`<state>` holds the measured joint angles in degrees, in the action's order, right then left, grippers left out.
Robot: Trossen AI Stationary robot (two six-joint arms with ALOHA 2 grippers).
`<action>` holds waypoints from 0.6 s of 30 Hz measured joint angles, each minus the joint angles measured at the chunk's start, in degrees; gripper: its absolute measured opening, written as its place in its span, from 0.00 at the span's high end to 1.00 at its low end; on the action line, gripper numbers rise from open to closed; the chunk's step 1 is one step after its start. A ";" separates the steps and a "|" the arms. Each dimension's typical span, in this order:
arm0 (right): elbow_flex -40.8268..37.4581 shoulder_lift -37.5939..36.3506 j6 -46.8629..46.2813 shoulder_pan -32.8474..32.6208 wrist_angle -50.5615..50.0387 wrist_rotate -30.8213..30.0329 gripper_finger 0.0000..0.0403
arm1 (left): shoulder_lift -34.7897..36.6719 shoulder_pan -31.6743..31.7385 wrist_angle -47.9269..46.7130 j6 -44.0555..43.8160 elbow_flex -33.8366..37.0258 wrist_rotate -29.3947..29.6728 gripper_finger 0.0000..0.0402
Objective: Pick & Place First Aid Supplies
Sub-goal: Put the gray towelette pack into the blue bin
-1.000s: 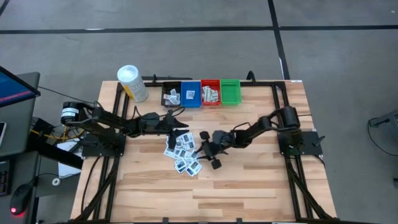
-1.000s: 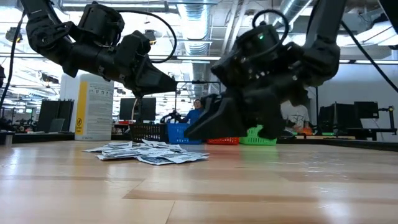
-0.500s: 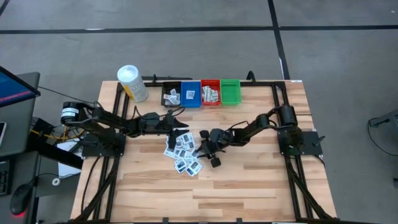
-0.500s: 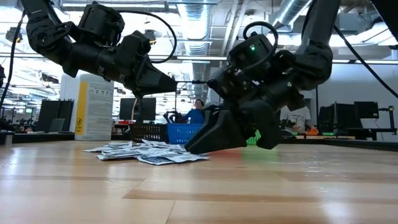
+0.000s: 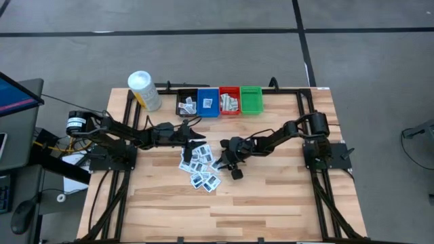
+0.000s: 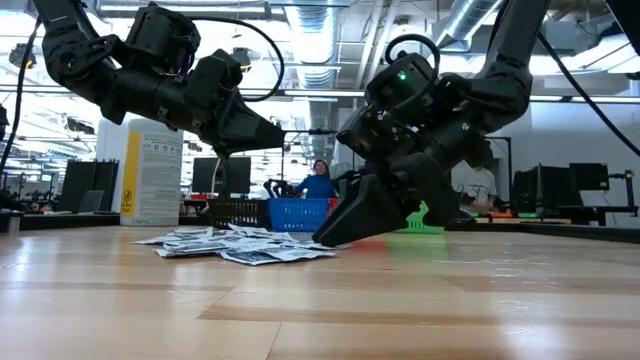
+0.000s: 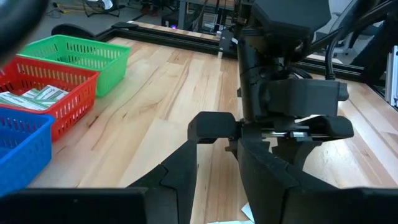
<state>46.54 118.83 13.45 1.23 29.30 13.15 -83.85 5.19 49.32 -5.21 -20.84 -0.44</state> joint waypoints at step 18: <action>0.00 -0.36 1.95 0.09 -1.07 0.60 0.96 | 0.00 0.00 0.00 -0.10 0.00 -0.01 0.71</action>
<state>46.54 118.47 15.41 1.32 28.23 13.74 -83.85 5.19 49.32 -5.31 -20.84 -0.45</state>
